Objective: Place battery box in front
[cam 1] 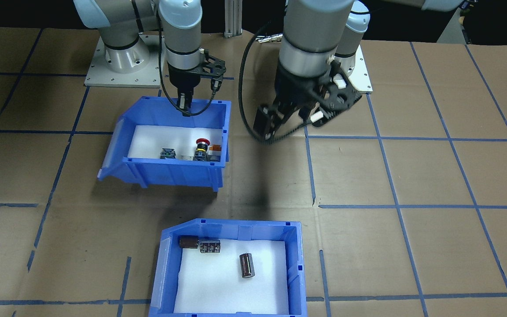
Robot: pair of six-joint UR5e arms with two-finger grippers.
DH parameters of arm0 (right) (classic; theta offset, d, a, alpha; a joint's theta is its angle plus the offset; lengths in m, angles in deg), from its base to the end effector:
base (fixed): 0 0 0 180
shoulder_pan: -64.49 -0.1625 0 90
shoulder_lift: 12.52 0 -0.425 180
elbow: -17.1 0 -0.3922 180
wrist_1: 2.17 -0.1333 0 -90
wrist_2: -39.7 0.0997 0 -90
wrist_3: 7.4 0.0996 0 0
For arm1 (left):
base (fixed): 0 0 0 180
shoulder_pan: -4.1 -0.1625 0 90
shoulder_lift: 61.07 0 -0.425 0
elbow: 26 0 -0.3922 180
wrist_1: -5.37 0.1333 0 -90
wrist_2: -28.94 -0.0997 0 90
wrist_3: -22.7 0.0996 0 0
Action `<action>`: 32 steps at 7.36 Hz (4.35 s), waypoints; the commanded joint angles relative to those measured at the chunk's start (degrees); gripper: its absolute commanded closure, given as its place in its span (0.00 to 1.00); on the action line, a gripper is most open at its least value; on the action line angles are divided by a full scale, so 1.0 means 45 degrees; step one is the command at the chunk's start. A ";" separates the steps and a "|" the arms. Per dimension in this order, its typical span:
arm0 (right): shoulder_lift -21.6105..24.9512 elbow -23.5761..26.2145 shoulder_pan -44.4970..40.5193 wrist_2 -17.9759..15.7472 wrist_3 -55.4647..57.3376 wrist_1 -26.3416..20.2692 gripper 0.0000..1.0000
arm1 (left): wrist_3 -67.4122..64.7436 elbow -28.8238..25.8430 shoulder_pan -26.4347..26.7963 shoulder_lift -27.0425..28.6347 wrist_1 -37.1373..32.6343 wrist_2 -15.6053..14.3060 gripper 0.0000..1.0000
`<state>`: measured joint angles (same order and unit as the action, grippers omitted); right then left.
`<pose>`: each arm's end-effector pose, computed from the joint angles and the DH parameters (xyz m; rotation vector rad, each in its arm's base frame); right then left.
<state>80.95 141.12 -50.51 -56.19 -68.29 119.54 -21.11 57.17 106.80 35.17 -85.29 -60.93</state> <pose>0.2864 -0.3229 0.2903 2.0683 -2.2246 -0.0189 -0.2485 -0.4954 0.4893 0.8421 -3.0252 -0.0034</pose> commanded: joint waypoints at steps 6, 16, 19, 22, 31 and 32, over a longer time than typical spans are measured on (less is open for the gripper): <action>-0.2256 -0.1504 -0.1730 0.0000 0.1029 0.0065 0.00 | 0.9698 0.3959 -0.2197 -0.4411 0.0010 -0.0765 0.00; -0.0107 -0.3059 0.3947 0.1054 0.7432 -0.2247 0.00 | 1.1653 0.3999 -0.3506 -0.4139 0.0204 0.0088 0.00; -0.0223 -0.5169 0.5260 0.1035 1.1853 -0.4327 0.00 | 1.1535 0.3998 -0.3447 -0.4743 0.0166 0.0146 0.00; -0.0747 -0.6325 0.5379 0.0957 1.4213 -0.4486 0.00 | 1.0929 0.3998 -0.3428 -0.4687 -0.0047 0.0069 0.00; -0.0908 -0.6504 0.5497 0.0996 1.4272 -0.5404 0.00 | 1.1124 0.4037 -0.3408 -0.4550 -0.0010 -0.0030 0.00; -0.0927 -0.6504 0.5497 0.0957 1.4272 -0.5404 0.00 | 1.1124 0.4037 -0.3408 -0.4550 -0.0030 -0.0029 0.00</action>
